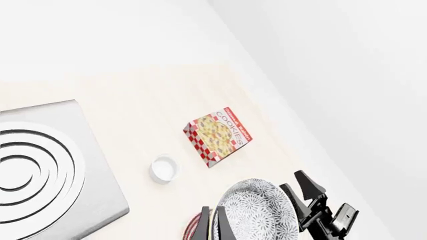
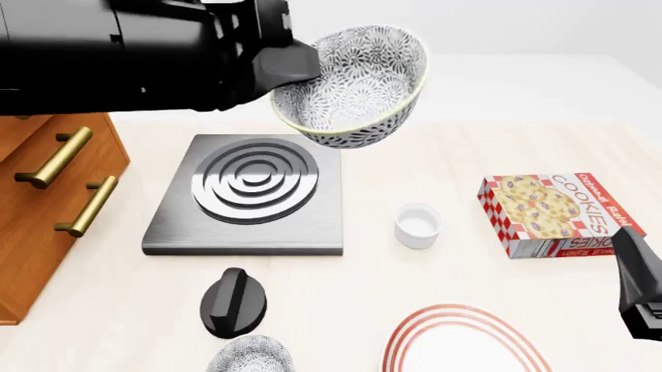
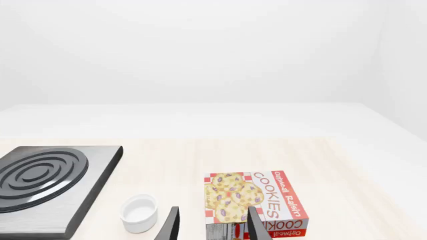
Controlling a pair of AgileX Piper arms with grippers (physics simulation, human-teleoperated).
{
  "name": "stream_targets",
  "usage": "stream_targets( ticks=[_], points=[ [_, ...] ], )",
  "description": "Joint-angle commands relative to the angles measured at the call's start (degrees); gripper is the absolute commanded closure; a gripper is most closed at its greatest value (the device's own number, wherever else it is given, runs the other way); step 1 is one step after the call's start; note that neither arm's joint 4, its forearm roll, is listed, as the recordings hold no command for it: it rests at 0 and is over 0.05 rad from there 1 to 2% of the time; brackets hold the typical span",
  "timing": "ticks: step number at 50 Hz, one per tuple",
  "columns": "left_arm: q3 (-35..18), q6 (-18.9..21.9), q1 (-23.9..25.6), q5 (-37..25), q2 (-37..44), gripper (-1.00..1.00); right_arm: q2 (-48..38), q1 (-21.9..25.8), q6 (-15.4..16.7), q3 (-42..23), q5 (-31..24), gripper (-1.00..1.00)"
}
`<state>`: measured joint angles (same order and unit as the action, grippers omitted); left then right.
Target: Pick the akita bowl on the wooden cabinet and place it on the plate.
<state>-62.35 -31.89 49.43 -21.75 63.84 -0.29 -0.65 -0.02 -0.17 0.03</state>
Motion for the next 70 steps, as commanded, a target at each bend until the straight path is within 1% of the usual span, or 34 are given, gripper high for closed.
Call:
stream_targets(
  ticks=[1,14,33,40,47,63,70],
  points=[
    [0.33,0.12,1.75,0.47,0.53,1.0,-0.01,0.0,0.02,-0.02,0.0,-1.0],
    [2.05,-0.43,3.87,1.54,1.66,1.0,-0.1,-0.01,0.02,-0.01,0.09,-1.0],
    [4.48,-1.21,5.7,2.27,1.62,1.0,-0.14,-0.02,-0.02,-0.01,0.11,-1.0],
    [4.77,-1.92,6.87,2.11,0.79,1.0,-0.12,0.0,0.05,-0.01,0.11,-1.0],
    [6.45,-2.89,8.94,3.74,1.7,1.0,-0.13,-0.01,0.0,-0.01,0.11,-1.0],
    [6.95,-2.88,9.28,4.57,3.15,1.0,-0.12,-0.01,0.02,-0.01,0.11,-1.0],
    [8.75,-3.39,8.87,6.71,4.48,1.0,-0.12,0.0,0.04,-0.01,0.11,-1.0]
  ],
)
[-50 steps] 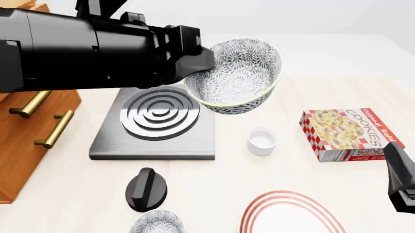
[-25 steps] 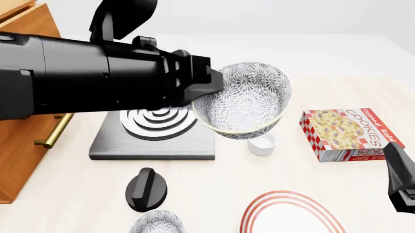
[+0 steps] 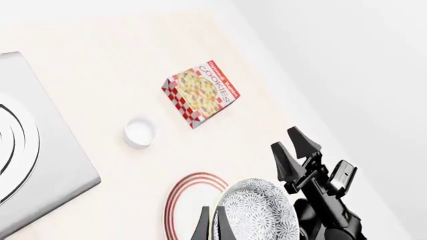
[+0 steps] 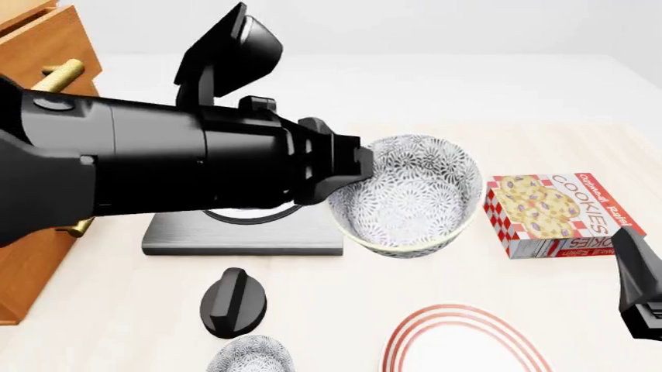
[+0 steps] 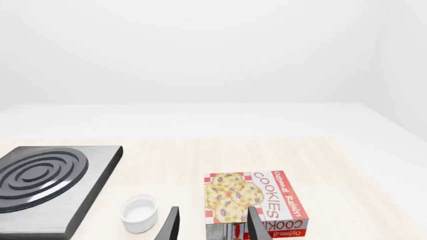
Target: Pick the akita bowl on the wooden cabinet and place it on the plate.
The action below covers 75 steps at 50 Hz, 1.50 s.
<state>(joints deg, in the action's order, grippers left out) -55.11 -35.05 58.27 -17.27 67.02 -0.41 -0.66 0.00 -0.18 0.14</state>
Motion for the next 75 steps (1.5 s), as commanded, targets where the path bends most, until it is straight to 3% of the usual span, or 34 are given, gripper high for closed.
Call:
stream_targets(
  ticks=[1,31,75],
  points=[
    [1.76,-0.34,0.06,2.62,1.56,1.0,0.0,0.01,-0.01,0.0,0.0,-1.0],
    [5.18,-2.58,0.6,9.31,7.14,1.0,0.0,0.01,0.01,0.0,0.0,-1.0],
    [4.67,-3.29,-0.32,13.43,14.21,1.0,-0.01,0.0,-0.01,0.0,0.0,-1.0]
  ],
)
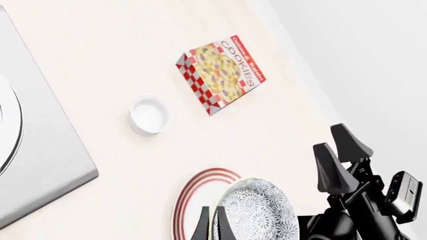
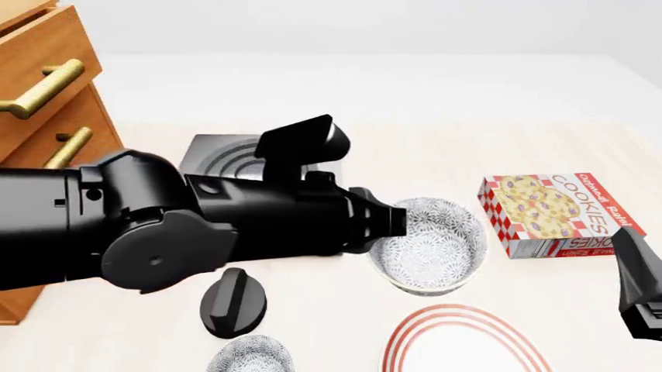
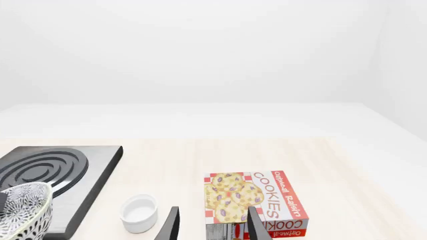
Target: Pick the akita bowl on the wooden cabinet and place it on the plate.
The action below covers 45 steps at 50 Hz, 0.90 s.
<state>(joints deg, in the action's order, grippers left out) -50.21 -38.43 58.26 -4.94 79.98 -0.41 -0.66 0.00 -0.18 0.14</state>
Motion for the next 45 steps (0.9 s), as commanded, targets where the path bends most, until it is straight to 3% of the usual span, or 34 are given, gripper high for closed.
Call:
stream_targets(
  ticks=[1,45],
  points=[
    [-0.23,0.07,-0.29,1.21,1.38,1.0,-0.02,0.01,-0.02,0.0,0.0,-1.0],
    [0.47,-0.47,-0.09,5.3,6.88,1.0,0.17,-0.02,-0.01,-0.01,-0.18,-1.0]
  ],
)
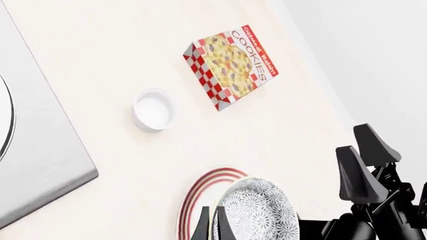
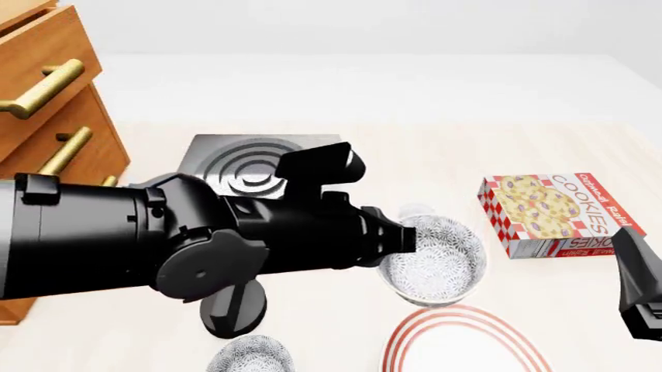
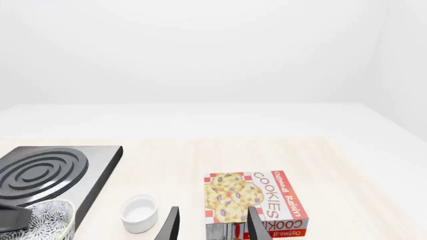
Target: Pick the akita bowl on the wooden cabinet and place it on the plate.
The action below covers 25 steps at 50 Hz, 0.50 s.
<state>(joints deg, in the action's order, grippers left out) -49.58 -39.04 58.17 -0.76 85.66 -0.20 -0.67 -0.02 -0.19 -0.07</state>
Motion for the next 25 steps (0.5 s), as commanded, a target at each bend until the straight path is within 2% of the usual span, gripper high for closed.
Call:
stream_targets(
  ticks=[1,25],
  points=[
    [-0.15,0.14,0.0,1.11,1.2,1.0,-0.03,0.0,0.01,0.01,0.03,-1.0],
    [-1.27,-0.81,1.59,3.35,5.72,1.0,-0.04,-0.01,-0.01,0.02,0.05,-1.0]
  ],
)
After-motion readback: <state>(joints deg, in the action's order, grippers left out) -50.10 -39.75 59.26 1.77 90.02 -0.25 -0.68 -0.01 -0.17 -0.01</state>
